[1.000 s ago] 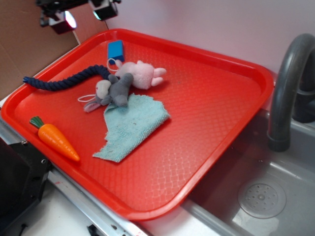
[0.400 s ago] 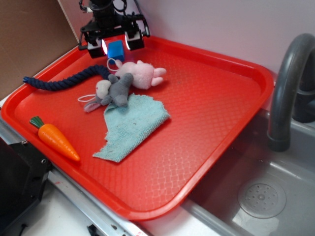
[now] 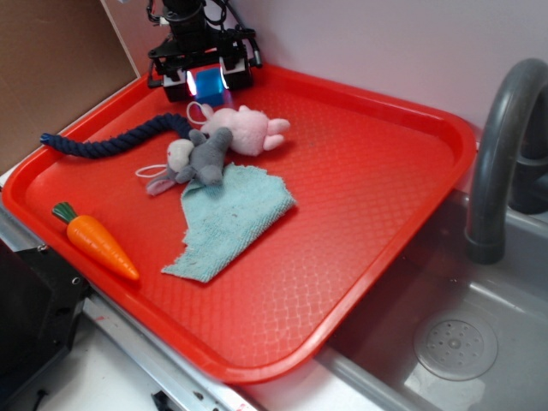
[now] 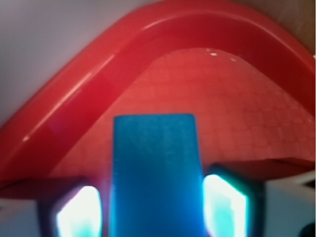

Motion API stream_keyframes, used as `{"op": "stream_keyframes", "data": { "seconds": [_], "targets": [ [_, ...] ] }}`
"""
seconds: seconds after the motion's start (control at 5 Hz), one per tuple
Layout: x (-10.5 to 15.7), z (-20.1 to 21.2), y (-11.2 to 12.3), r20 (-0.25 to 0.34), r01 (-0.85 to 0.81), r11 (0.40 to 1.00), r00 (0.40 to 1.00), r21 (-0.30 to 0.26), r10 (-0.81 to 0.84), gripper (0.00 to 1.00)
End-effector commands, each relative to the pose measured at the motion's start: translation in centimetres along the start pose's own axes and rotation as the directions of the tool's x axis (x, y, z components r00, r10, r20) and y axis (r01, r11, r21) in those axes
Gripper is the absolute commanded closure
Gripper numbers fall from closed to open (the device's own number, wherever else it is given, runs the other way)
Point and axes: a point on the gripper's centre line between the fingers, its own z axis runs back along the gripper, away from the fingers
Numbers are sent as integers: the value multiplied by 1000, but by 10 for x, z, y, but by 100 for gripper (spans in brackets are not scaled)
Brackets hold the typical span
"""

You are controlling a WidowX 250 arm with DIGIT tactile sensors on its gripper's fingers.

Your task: Grab the blue block.

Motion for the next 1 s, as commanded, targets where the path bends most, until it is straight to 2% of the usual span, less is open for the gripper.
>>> {"op": "stream_keyframes", "data": {
  "seconds": [0.0,0.2,0.4,0.6,0.8],
  "targets": [
    [-4,4,14,-4,54,998,999,31,-54,100],
    [-16,44,7,47,89,996,995,-11,-88,100],
    [-27,98,0,58,94,990,994,-105,-88,100],
    [-49,155,5,-10,127,985,992,-116,-129,100],
    [-82,218,22,-135,302,930,933,-209,-333,100]
  ]
}}
